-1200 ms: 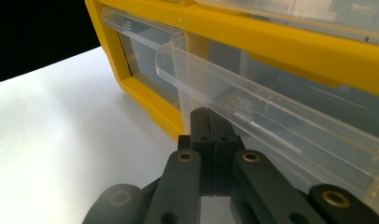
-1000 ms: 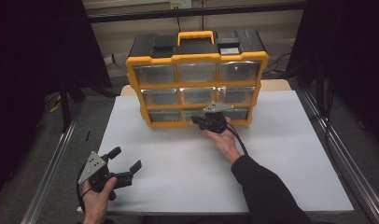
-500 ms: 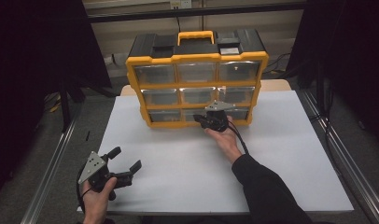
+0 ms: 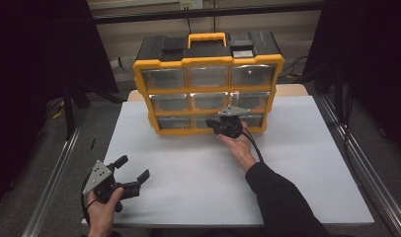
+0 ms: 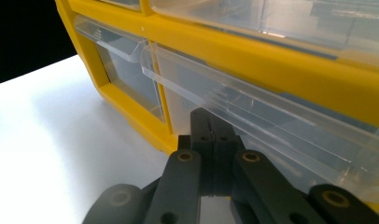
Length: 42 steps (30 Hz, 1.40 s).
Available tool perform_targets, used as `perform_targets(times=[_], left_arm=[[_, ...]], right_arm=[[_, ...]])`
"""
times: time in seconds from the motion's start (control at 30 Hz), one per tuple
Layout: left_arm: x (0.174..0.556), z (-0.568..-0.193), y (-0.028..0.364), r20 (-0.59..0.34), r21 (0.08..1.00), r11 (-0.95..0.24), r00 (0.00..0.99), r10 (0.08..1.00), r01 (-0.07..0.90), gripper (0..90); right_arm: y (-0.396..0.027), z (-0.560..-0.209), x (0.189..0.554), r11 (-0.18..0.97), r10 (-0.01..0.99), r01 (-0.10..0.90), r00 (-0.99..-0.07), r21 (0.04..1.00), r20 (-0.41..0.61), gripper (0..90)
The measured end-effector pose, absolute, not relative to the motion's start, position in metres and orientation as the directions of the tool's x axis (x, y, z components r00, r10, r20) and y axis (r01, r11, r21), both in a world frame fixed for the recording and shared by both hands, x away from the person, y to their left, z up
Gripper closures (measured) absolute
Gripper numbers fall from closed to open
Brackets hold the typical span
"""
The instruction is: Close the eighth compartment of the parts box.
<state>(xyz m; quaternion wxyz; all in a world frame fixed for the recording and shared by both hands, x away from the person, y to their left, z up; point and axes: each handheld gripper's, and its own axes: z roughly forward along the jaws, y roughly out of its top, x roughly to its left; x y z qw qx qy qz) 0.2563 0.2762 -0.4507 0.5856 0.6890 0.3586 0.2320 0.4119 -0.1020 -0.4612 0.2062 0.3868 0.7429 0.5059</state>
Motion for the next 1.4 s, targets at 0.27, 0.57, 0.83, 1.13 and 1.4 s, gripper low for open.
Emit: perform_targets(times=[0.27,0.57,0.83,1.13,1.4], left_arm=[[0.258,-0.451,0.275,-0.1,0.973,-0.056,0.626,0.773,0.225,3.2],[0.26,-0.451,0.275,-0.096,0.972,-0.064,0.625,0.775,0.228,3.2],[0.259,-0.452,0.277,-0.103,0.972,-0.055,0.629,0.77,0.227,3.2],[0.257,-0.451,0.276,-0.111,0.973,-0.045,0.626,0.772,0.228,3.2],[0.257,-0.451,0.277,-0.102,0.972,-0.057,0.63,0.77,0.227,3.1]], right_arm=[[-0.103,-0.461,0.416,0.181,0.784,0.373,-0.614,0.91,0.095,90.0],[-0.104,-0.462,0.416,0.167,0.783,0.38,-0.612,0.91,0.112,90.0],[-0.102,-0.464,0.414,0.173,0.77,0.379,-0.627,0.909,0.115,88.1],[-0.1,-0.464,0.407,0.161,0.747,0.395,-0.647,0.905,0.149,75.8],[-0.105,-0.459,0.396,0.17,0.747,0.368,-0.653,0.914,0.123,54.5]])
